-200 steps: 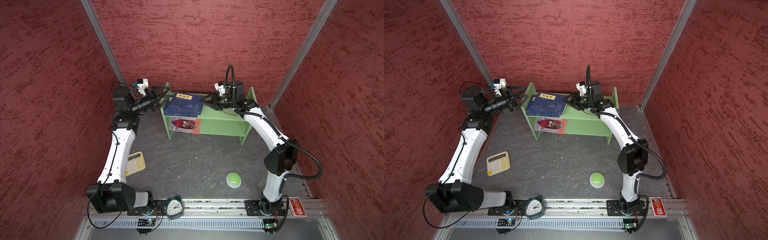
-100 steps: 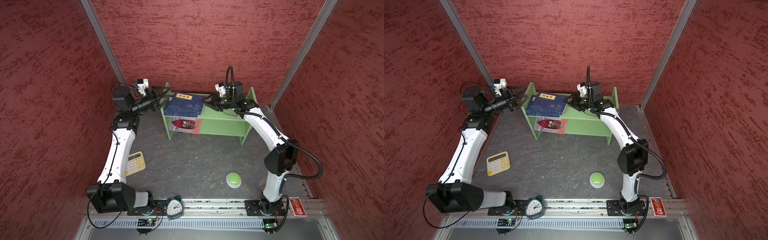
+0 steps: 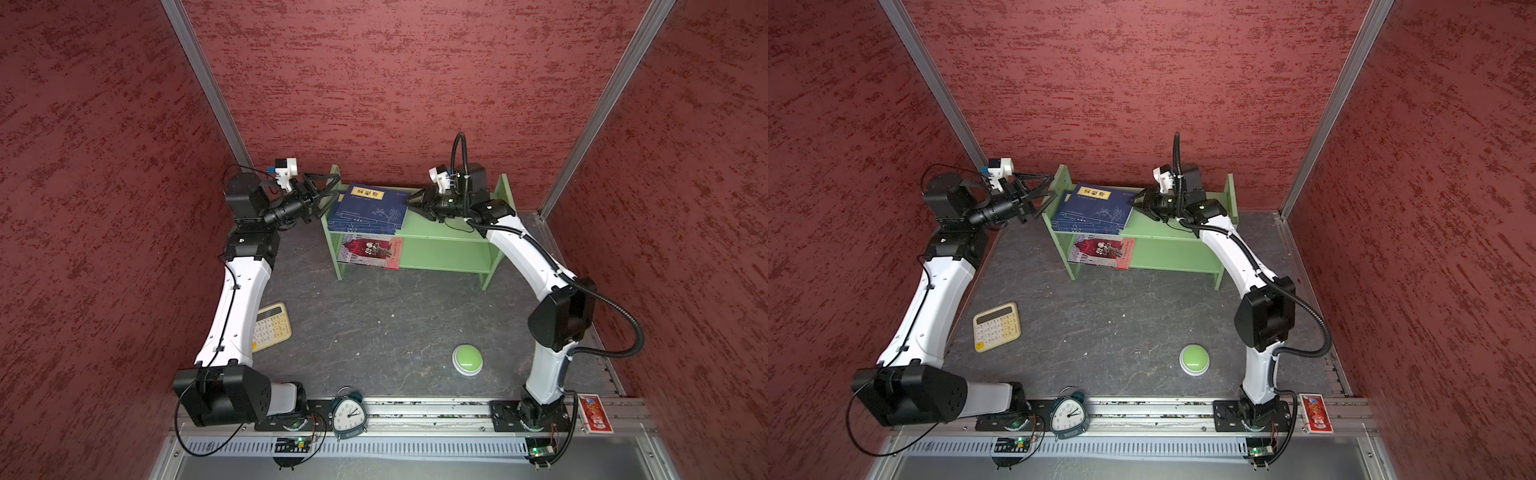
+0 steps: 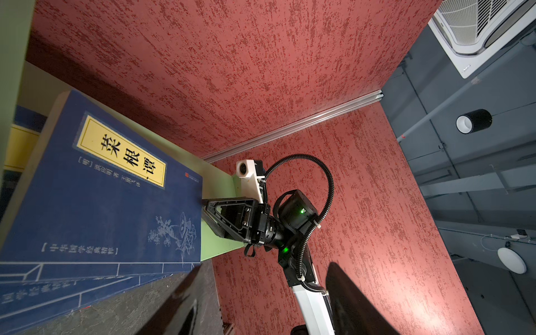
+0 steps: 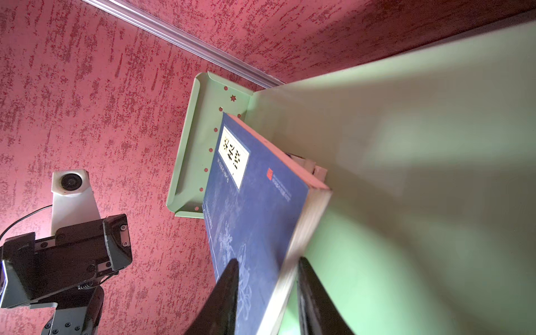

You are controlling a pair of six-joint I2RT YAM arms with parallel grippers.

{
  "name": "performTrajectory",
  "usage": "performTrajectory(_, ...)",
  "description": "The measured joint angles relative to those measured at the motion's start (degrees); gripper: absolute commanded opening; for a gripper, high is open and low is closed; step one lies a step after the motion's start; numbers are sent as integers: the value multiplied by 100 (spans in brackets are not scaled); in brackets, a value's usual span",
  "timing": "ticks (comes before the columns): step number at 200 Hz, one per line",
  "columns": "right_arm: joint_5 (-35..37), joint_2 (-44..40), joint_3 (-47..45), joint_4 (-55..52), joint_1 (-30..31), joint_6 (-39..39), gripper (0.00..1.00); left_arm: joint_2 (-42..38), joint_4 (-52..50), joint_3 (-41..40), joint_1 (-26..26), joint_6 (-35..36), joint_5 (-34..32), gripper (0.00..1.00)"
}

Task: Stacking books/files
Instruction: Move the book to the bookshelf.

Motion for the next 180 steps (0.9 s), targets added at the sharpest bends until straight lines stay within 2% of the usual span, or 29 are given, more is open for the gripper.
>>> performTrajectory(44,-7,103,4,-44,0,-17,38,0,2,-11,0,0,7,67)
performTrajectory(85,-26,116,17,-111,15,-28,36,0,2,-24,0,0,50,67)
performTrajectory(109,-55,212,120,-96,22,-13,31,0,2,-33,2,0,92,67)
performTrajectory(136,-142,328,188,-57,26,-11,19,0,2,-33,2,-2,103,67)
performTrajectory(159,-164,343,264,-37,26,-22,12,0,2,-33,13,-2,107,67)
performTrajectory(180,-179,365,376,-90,26,-122,11,0,4,-33,26,-4,107,67)
